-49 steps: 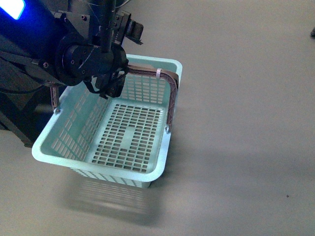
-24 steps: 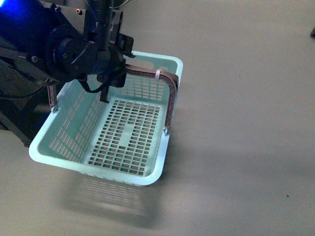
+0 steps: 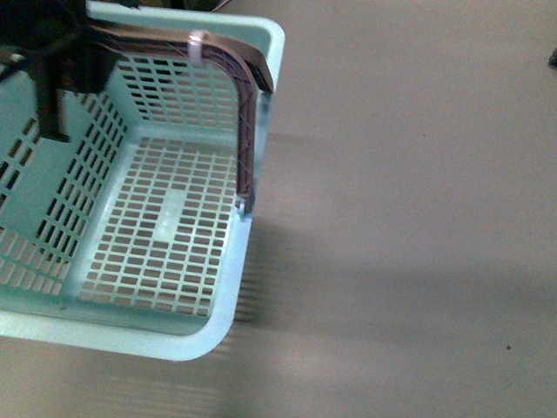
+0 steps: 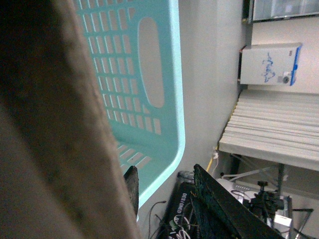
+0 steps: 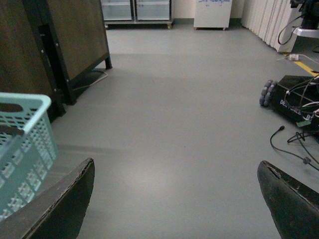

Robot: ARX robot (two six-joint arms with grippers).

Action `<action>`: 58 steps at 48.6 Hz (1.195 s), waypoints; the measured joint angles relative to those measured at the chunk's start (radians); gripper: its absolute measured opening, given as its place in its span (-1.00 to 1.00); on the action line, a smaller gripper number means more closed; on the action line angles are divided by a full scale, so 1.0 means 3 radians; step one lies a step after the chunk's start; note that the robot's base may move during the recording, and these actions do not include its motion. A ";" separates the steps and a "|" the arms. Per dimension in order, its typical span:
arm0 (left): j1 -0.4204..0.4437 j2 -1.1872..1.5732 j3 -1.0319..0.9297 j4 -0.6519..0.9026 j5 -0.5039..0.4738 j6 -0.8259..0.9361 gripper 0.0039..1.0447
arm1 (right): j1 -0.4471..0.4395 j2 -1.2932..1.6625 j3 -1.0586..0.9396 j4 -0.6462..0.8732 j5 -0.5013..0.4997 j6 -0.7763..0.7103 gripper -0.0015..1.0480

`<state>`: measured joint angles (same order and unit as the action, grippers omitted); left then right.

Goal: Pick lemon and mango into basket

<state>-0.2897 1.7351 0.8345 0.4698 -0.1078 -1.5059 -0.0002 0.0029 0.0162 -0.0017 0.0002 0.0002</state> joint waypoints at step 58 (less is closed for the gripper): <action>-0.0163 -0.2331 -0.0562 -0.1216 -0.0080 -0.0285 -0.40 | 0.0000 0.0000 0.0000 0.0000 0.0000 0.0000 0.83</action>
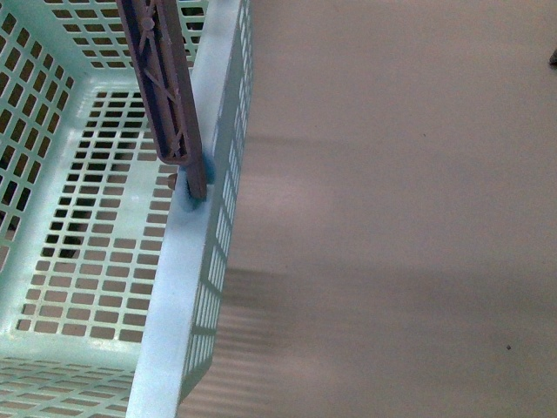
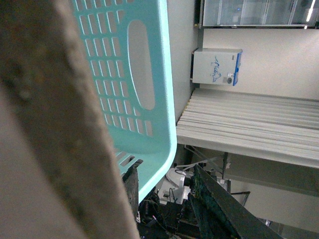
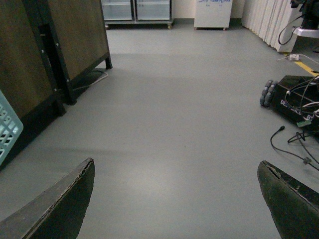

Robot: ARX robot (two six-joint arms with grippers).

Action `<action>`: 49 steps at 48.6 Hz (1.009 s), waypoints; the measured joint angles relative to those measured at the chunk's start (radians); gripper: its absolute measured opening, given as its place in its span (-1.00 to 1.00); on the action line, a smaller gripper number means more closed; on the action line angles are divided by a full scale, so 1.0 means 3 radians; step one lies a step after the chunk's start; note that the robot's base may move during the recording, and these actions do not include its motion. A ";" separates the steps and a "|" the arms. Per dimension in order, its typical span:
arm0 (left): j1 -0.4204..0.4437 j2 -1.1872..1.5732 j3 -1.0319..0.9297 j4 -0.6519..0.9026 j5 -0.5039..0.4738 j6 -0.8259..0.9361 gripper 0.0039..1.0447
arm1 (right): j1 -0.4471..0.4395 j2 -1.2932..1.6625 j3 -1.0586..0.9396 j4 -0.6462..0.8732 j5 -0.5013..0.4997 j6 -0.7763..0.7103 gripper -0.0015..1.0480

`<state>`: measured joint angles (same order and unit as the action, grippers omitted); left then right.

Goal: Pick lemon and mango into basket

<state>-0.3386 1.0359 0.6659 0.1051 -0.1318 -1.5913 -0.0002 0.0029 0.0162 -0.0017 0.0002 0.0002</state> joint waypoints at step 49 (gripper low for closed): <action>-0.0001 0.0001 -0.0001 -0.0003 0.0000 0.0001 -0.40 | 0.0000 0.0000 0.0000 0.0000 0.0000 0.0000 0.83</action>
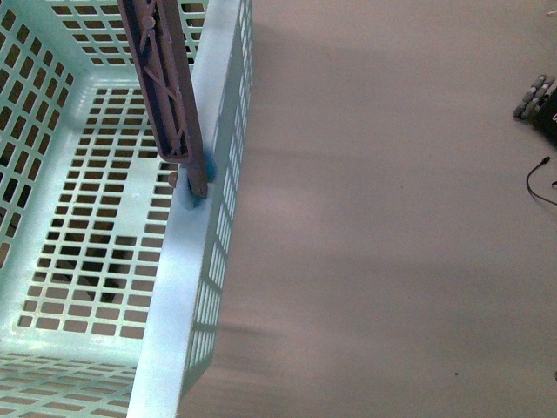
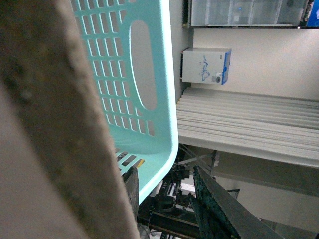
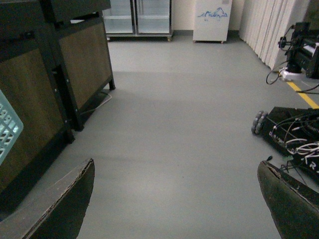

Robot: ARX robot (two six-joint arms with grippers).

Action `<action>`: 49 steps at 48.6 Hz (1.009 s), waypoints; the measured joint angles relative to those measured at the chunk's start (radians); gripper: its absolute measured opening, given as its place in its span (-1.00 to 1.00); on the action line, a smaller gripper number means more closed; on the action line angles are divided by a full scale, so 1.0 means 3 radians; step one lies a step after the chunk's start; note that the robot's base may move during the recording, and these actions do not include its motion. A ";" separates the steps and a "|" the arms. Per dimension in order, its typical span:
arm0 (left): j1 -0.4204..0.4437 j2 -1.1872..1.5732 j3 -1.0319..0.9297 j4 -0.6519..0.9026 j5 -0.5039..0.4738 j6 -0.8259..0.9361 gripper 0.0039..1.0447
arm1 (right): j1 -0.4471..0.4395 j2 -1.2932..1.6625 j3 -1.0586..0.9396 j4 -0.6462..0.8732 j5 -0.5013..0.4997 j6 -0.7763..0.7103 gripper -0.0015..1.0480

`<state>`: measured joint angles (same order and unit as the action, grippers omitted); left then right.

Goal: Pick lemon and mango into basket

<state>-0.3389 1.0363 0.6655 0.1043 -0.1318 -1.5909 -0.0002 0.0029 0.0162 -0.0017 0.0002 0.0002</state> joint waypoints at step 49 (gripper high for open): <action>0.0000 0.0000 0.0000 0.0000 0.0000 0.0001 -0.40 | 0.0000 0.0000 0.0000 0.0000 0.0001 0.0000 0.83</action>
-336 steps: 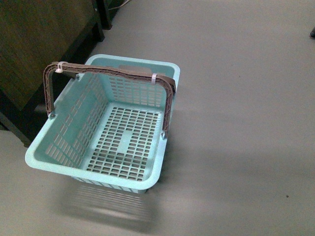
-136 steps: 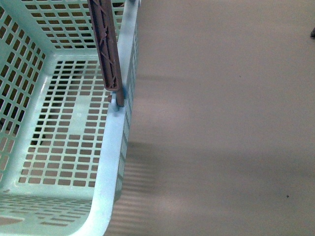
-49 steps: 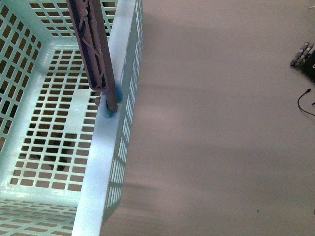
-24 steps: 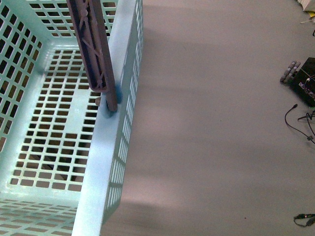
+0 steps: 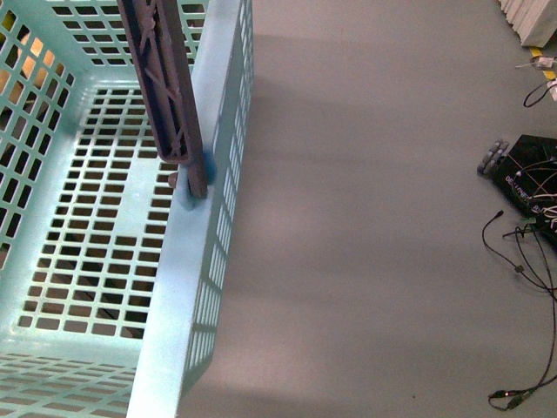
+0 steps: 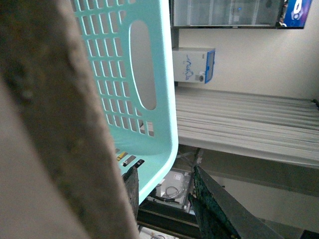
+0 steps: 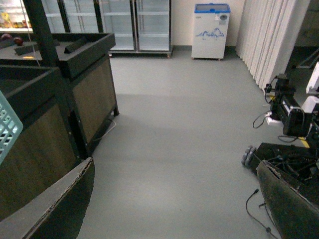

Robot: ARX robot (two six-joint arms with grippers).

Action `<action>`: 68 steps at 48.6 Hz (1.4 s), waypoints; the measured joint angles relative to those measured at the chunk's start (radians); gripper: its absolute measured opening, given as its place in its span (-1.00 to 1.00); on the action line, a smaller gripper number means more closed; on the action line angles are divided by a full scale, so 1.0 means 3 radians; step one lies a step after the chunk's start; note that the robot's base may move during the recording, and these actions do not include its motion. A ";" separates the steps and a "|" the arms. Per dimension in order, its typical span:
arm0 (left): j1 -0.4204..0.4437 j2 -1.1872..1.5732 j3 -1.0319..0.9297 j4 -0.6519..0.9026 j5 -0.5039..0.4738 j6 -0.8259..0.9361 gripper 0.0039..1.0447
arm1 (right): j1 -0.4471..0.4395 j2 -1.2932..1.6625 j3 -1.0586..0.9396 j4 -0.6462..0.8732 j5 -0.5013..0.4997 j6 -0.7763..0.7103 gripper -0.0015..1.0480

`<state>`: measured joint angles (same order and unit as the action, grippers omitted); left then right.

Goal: Pick lemon and mango into basket

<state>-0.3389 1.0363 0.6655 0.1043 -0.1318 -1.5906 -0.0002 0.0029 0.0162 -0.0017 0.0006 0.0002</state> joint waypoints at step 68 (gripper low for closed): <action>-0.0020 -0.0001 0.0000 0.0000 -0.0006 0.0000 -0.40 | 0.0001 -0.0001 0.0000 0.0000 0.0014 0.0000 0.83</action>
<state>-0.3450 1.0359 0.6655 0.1043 -0.1337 -1.5906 0.0002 0.0025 0.0162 -0.0017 0.0048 0.0002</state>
